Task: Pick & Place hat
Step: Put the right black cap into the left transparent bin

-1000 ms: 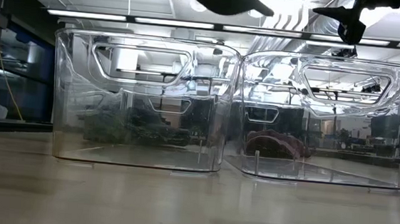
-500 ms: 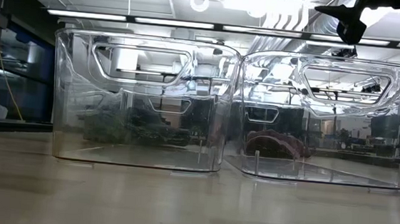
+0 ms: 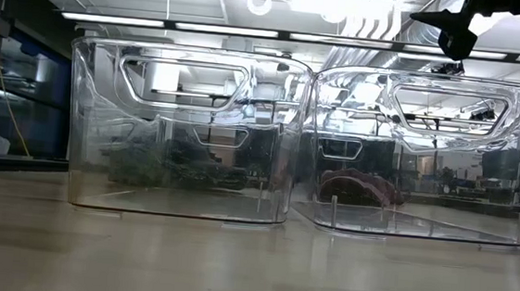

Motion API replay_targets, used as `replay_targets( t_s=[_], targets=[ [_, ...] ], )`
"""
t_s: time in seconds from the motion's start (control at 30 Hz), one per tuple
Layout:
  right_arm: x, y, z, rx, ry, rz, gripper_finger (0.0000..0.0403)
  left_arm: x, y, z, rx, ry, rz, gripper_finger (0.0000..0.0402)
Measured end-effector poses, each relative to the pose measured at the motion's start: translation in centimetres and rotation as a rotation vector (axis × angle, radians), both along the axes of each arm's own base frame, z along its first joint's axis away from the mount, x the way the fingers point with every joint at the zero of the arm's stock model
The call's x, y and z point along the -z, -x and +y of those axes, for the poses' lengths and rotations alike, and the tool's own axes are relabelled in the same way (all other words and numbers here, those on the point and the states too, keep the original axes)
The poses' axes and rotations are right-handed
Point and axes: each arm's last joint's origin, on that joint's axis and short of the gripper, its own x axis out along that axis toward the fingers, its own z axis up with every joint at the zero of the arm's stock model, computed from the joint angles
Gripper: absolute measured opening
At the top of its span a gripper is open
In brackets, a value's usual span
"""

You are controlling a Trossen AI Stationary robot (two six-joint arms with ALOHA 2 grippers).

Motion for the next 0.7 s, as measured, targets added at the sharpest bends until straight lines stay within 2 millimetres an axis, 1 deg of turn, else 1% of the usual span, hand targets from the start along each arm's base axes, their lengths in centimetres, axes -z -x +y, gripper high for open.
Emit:
replay_targets(
  t_s=[0.13,0.23,0.3,0.43,0.5,0.6,0.7],
  targets=[
    [0.0,0.0,0.0,-0.002,0.017,0.003,0.0245,0.3,-0.5,0.0,0.02,0.02,0.011,0.0],
    [0.1,0.0,0.0,-0.004,0.029,0.013,0.0245,1.0,-0.7,0.1,0.021,0.038,0.071,0.0],
    [0.2,0.0,0.0,-0.005,0.03,0.022,0.0245,1.5,-1.5,0.1,0.029,0.045,0.096,0.0],
    [0.3,0.0,0.0,-0.005,0.029,0.031,0.0245,2.7,-1.9,-0.3,0.013,0.034,0.201,0.0],
    [0.4,0.0,0.0,-0.005,0.027,0.035,0.0245,3.3,-2.6,-0.9,0.002,0.008,0.238,0.0],
    [0.4,0.0,0.0,-0.001,0.027,0.036,0.0245,4.7,-3.3,-1.4,-0.016,-0.037,0.337,0.0],
    [0.4,0.0,0.0,-0.001,0.023,0.035,0.0245,5.3,-4.3,-2.3,-0.006,-0.077,0.357,0.0]
  ],
)
